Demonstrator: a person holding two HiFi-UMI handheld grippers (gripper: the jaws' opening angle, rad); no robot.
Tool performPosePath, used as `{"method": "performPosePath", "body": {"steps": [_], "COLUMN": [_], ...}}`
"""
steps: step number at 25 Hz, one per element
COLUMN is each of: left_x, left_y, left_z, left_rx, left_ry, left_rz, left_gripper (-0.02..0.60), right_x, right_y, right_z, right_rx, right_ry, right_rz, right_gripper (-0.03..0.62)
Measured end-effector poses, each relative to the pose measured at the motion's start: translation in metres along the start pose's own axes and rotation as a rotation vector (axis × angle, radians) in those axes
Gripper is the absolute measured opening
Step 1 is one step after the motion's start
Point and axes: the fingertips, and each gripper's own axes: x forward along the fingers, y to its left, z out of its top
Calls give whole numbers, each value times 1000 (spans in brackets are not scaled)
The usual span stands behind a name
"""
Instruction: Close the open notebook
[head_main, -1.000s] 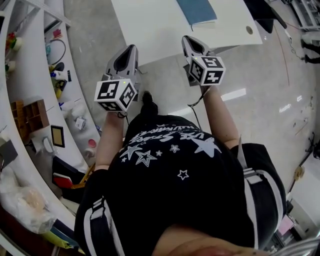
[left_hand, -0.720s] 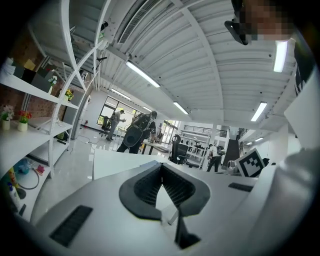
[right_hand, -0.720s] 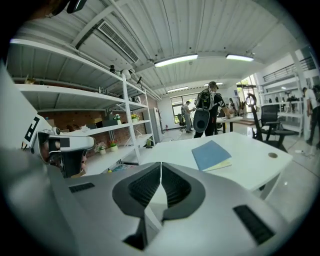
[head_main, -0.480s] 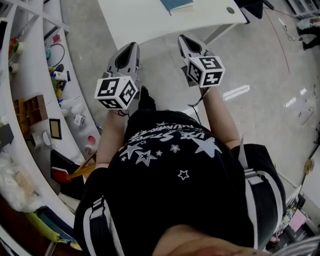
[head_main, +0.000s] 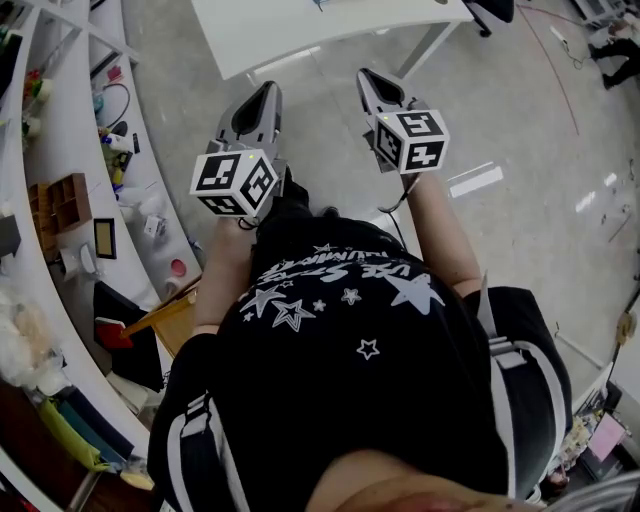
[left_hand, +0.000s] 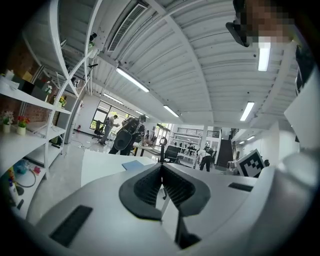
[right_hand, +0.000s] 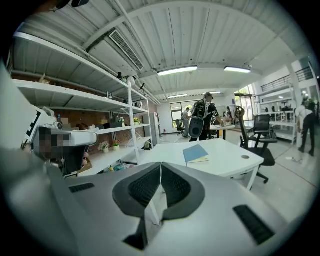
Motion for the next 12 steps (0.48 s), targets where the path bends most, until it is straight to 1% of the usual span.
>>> {"method": "performPosePath", "body": {"steps": [4, 12], "left_x": [-9, -7], "left_y": [-16, -29], "left_z": [-1, -4], "left_rx": [-8, -1], "left_ry": [-13, -13], "left_rz": [-14, -60], "left_gripper": [12, 12], "right_x": [-21, -40], "right_y": [-2, -5], "right_z": [-3, 1], "right_rx": [-11, -69], "right_ry": [3, -1], "right_rz": [-17, -80], "right_gripper": [11, 11]}}
